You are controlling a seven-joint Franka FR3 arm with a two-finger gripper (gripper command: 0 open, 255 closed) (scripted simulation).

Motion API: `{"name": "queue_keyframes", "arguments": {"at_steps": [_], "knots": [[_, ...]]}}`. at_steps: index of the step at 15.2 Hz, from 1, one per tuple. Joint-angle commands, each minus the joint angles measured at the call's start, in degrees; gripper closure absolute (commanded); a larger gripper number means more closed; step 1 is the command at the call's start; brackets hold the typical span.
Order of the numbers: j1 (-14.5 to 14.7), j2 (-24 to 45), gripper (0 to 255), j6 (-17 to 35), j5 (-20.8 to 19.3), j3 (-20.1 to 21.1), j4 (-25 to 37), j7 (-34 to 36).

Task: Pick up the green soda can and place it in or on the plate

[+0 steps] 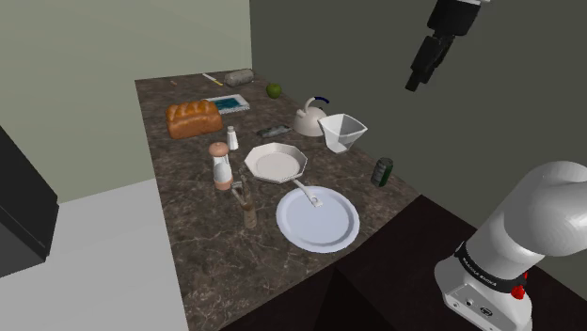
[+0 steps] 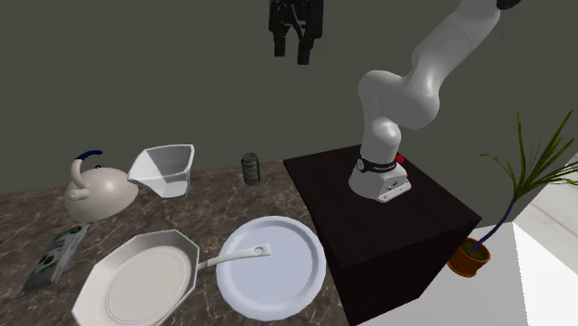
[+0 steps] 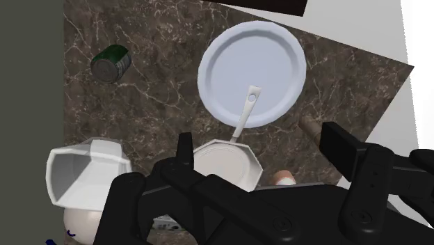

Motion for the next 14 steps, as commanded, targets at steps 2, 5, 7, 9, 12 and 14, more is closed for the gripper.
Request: {"name": "queue_keyframes", "arguments": {"at_steps": [2, 5, 7, 9, 12, 14], "knots": [[-0.19, -0.23, 0, 1.67, -0.49, -0.39, -1.90, -0.70], [-0.83, -0.48, 0, 6.81, -1.99, -1.66, -7.25, -2.76], [-1.34, -0.24, 0, 10.39, -3.04, -2.56, -10.52, -4.10], [-1.91, 0.36, 0, 14.11, -4.12, -3.52, -13.55, -5.43], [-2.89, 2.03, 0, 19.99, -5.80, -5.06, -17.60, -7.39], [-3.61, 3.68, 0, 24.14, -6.95, -6.15, -19.95, -8.69]]}}
